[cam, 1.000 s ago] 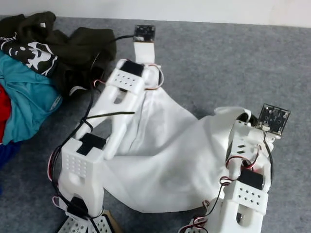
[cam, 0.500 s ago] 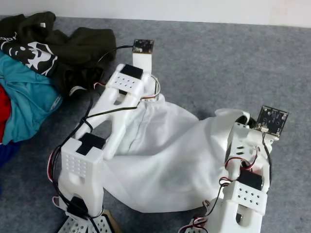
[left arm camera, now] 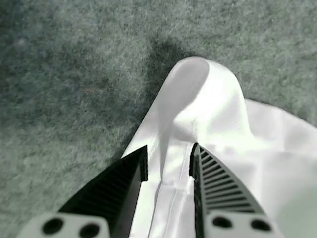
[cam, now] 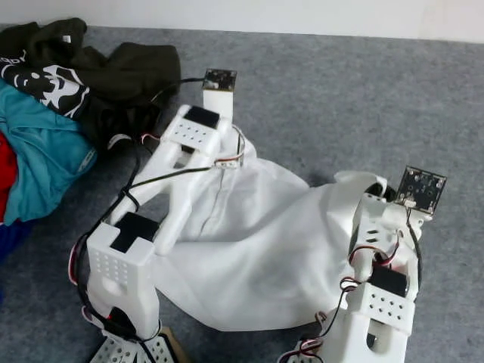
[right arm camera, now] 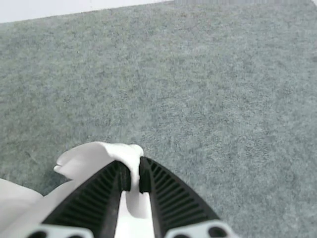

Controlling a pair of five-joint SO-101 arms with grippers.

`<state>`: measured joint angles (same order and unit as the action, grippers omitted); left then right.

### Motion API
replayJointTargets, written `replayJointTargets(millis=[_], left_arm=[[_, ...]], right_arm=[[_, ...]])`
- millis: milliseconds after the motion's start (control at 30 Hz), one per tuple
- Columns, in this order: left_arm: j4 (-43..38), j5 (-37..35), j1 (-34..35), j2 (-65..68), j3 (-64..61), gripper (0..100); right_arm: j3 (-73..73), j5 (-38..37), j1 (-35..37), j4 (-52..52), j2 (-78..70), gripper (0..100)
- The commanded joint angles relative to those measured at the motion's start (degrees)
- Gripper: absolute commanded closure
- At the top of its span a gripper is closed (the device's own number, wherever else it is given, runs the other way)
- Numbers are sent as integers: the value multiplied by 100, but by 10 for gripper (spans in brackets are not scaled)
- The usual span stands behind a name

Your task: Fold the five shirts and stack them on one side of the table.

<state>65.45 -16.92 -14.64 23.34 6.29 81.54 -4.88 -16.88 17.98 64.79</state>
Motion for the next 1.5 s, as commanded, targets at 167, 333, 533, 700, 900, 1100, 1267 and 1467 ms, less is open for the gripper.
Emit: replayJointTargets(millis=[167, 333, 533, 700, 900, 1100, 1267, 1467], left_arm=[[-1714, -18, -286, -268, -734, 846], [-1916, -18, -505, -268, -980, 846], [-1925, -18, -470, -207, -1024, 849], [-1925, -18, -470, 189, -884, 850], [-1916, 9, -462, 277, -796, 917], [-1925, 18, -462, 268, -760, 993], [-1908, -9, -470, 224, -611, 994], [-1644, -9, -233, 84, 13, 994]], right_arm=[[-48, 0, 57, -136, 57, 993], [-48, 0, 48, -136, 57, 993], [-48, 0, 48, -136, 57, 993], [40, 0, 57, -136, 66, 993], [57, 0, 57, -136, 66, 993], [57, 0, 57, -136, 66, 993], [57, 0, 57, -136, 66, 993], [31, 0, 22, -136, 66, 993]])
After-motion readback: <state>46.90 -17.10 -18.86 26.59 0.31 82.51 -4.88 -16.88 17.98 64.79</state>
